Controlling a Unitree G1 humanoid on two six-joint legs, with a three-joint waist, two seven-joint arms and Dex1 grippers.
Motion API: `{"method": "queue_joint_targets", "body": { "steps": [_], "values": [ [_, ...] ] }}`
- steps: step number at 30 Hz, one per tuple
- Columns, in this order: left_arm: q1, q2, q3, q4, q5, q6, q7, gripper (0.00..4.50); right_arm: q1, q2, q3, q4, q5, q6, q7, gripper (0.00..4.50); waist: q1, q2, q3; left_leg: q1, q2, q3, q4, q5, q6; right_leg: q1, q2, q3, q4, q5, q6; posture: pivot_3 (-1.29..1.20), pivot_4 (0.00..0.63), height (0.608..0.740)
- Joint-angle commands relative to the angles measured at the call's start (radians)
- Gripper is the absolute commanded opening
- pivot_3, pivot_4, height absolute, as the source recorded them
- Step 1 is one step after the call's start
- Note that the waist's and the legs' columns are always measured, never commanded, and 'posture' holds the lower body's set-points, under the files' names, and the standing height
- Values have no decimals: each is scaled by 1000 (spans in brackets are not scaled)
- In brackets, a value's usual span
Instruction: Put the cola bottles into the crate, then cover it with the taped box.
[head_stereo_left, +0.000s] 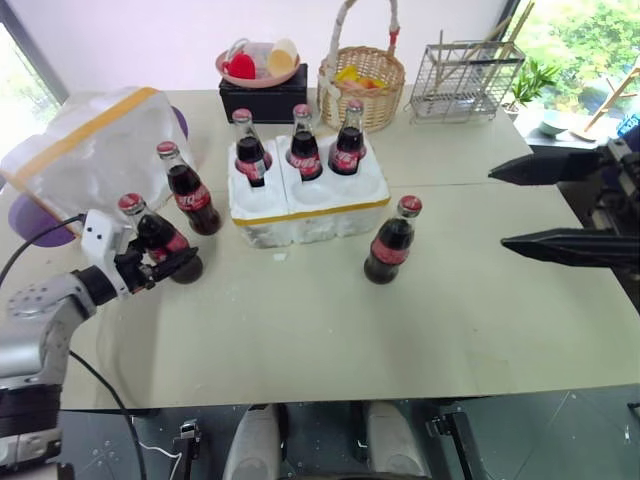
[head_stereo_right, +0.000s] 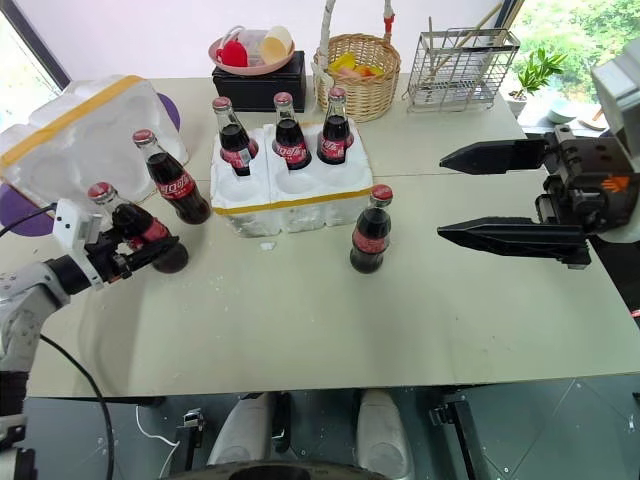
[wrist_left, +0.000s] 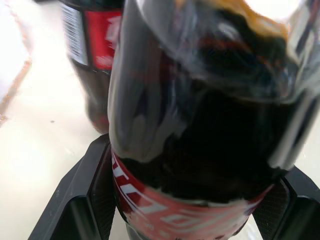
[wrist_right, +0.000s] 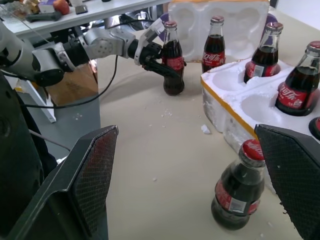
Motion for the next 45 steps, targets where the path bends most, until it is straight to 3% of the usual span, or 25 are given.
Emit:
{"method": "queue_joint_targets", "body": {
  "steps": [1,4,7,9,12,15,18,22,30,39,42,45],
  "values": [
    [27,71,49,-144,-144,143,-90,2829,1,-2,-35,-15,29,-1,-17,4500,2,0,0,0,0,0,0,0,0,0,0,0,0,0,0,0,150,740],
    [-15,122,68,-231,-273,268,-128,2829,4,8,-28,-31,7,-29,-38,4500,9,-2,2,0,0,0,1,0,0,-1,0,0,1,0,0,0,150,740],
    [-189,100,35,-249,-400,368,-92,2829,11,16,-19,-47,11,-34,-55,4500,27,-6,4,0,0,-1,2,0,0,0,0,0,1,0,0,0,150,740],
    [-373,3,-17,-220,-452,403,-11,2829,17,25,-18,-60,11,-40,-69,4500,33,-5,3,-1,0,-1,3,0,-1,0,1,0,1,1,0,0,150,740],
    [-559,-144,-84,-152,-403,379,96,2829,15,38,-12,-74,14,-44,-98,4500,49,-6,4,-1,-2,-1,5,1,0,3,1,1,0,4,7,0,150,740],
    [-703,-295,-182,-23,-245,255,194,2829,26,55,-18,-99,19,-47,-137,4500,47,-6,4,1,-2,2,5,0,1,3,1,5,0,6,10,0,150,740],
    [-780,-373,-248,101,-120,153,218,2829,38,69,-28,-119,30,-45,-172,4500,50,-7,4,0,-2,0,6,1,1,3,3,5,1,6,9,0,150,740],
    [-841,-431,-295,265,-1,29,205,2829,68,81,-54,-135,39,-40,-214,4500,46,-8,5,0,-2,1,5,1,1,2,3,7,0,6,9,0,150,740],
    [-894,-516,-328,477,96,-76,128,2829,137,107,-66,-164,42,-57,-270,4500,52,-8,5,-1,-2,1,6,1,1,2,3,6,0,6,9,0,150,740],
    [-919,-563,-455,607,305,-211,97,2829,141,115,-21,-144,-4,-92,-294,4500,55,-8,5,-1,-2,1,6,0,1,1,3,6,0,7,9,0,150,740],
    [-908,-575,-470,598,332,-220,78,4278,134,114,12,-132,-46,-118,-289,4500,56,-8,5,-1,-2,1,8,0,1,3,3,6,0,6,9,0,150,740],
    [-868,-559,-443,513,308,-175,67,4446,131,117,32,-128,-65,-135,-285,4500,54,-8,5,-2,-2,1,12,0,2,4,2,6,0,5,7,0,150,740]
  ]
}}
